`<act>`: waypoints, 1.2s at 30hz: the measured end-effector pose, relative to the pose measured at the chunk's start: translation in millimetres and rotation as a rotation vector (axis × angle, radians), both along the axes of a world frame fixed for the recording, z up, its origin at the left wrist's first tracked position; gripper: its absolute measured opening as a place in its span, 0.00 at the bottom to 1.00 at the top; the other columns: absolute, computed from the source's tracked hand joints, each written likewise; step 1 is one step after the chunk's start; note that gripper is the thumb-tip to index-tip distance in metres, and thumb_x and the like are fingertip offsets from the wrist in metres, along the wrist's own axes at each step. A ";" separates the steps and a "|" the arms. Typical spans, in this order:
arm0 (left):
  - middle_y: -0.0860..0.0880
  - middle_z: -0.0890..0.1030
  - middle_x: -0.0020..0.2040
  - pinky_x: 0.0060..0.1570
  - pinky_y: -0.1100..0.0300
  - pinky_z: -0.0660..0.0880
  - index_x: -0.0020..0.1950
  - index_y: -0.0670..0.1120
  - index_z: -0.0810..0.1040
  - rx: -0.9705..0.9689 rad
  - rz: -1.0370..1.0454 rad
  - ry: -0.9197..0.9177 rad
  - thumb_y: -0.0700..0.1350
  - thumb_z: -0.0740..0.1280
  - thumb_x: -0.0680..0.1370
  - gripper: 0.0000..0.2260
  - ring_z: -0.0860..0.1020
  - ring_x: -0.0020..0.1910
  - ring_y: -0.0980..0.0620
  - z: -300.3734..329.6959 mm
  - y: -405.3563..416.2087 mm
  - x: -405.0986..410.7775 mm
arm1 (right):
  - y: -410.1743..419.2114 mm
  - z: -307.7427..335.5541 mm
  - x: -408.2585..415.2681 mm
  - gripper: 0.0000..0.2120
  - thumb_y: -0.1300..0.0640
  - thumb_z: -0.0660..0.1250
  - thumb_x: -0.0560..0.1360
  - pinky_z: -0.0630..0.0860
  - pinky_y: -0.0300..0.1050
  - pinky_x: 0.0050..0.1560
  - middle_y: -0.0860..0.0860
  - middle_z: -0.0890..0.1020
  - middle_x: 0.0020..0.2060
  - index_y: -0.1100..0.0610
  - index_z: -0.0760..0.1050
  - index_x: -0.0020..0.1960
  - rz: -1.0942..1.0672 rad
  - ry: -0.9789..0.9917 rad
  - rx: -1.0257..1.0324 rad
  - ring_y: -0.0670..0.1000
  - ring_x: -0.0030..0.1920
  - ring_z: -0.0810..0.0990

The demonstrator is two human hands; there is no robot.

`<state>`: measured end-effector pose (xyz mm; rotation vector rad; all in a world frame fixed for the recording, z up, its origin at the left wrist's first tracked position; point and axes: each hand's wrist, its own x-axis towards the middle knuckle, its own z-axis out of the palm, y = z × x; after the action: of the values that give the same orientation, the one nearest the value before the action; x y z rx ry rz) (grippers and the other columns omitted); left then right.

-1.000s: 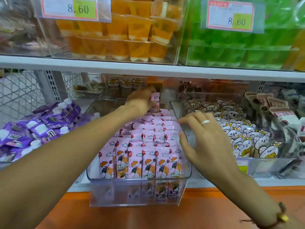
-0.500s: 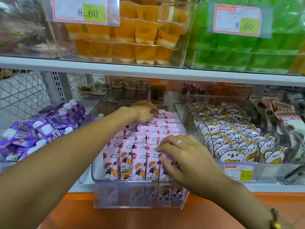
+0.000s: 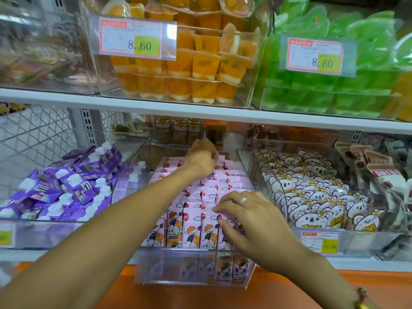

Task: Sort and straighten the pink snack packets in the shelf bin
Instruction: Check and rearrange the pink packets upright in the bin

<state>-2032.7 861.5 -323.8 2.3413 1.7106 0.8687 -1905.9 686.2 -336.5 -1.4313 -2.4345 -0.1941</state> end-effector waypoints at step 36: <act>0.59 0.80 0.53 0.45 0.73 0.74 0.54 0.54 0.78 -0.149 -0.302 -0.781 0.36 0.72 0.72 0.17 0.78 0.52 0.65 -3.6 -174.8 -81.0 | -0.6 17.4 -54.6 0.06 0.55 0.66 0.77 0.81 0.39 0.48 0.52 0.85 0.41 0.57 0.76 0.51 0.037 1.495 -0.688 0.46 0.42 0.84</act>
<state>-2113.7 686.7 -327.4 1.7327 1.0292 1.2983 -1960.6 685.6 -319.2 -1.0031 -1.2083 1.3176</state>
